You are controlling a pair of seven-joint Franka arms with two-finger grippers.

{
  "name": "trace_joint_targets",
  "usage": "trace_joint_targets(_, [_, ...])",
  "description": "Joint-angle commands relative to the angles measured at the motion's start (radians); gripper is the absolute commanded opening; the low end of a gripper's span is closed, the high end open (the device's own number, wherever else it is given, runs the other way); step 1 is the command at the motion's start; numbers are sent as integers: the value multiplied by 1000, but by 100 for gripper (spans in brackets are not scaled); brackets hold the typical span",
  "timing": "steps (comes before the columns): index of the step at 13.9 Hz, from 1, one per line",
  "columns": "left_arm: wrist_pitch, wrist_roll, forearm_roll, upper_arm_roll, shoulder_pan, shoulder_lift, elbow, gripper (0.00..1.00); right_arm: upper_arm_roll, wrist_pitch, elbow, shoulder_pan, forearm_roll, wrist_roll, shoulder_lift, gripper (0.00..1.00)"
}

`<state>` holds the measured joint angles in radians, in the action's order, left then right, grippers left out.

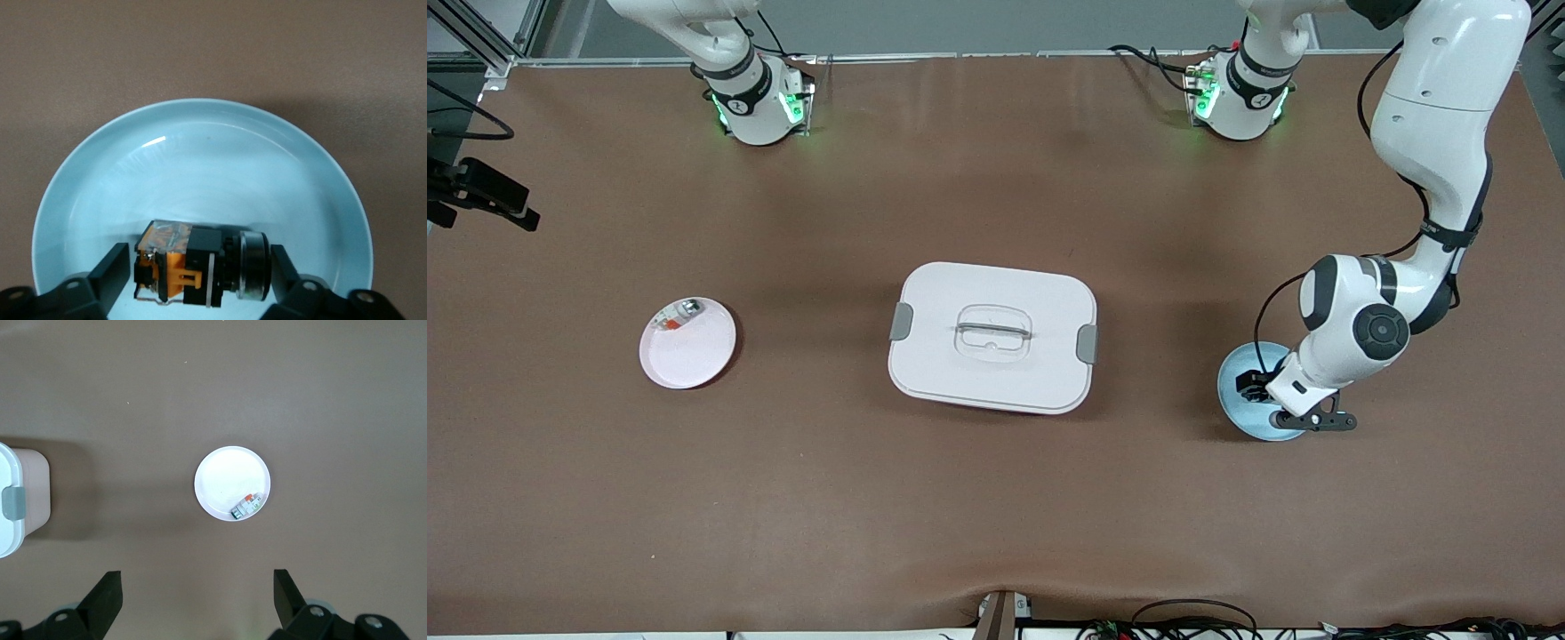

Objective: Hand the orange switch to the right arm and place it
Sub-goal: 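Lower the left gripper onto the orange switch on the blue plate, then close the left gripper on the switch and lift it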

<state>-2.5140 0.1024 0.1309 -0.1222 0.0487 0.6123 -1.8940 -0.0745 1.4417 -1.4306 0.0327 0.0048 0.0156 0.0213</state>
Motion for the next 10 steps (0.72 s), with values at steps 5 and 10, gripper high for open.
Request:
trace_joint_targets(5, [87,7,0,-23,2,-100,0,0,5,0,32,-30,9,3,17,100])
trace_joint_targets(10, [263,42,-118,-59,-1,-242,41,0,7,0,32,-36,9,1,17,100])
